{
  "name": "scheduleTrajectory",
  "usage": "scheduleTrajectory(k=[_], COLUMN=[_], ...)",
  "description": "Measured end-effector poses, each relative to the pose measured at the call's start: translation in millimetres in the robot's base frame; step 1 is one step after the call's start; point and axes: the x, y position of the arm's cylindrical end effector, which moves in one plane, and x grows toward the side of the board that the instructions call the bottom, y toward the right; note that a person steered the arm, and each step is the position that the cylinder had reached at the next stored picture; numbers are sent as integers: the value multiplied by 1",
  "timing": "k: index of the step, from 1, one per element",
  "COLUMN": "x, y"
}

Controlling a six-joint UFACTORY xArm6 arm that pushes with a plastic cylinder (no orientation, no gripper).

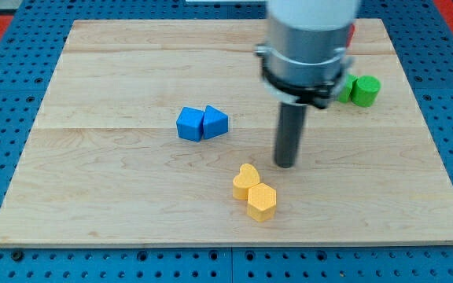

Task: Move the green circle close to the green circle

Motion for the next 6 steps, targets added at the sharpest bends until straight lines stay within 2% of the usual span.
scheduleTrajectory(k=[1,3,5,6], x=[-3,-53,-124,-135], y=[68,171,175,166])
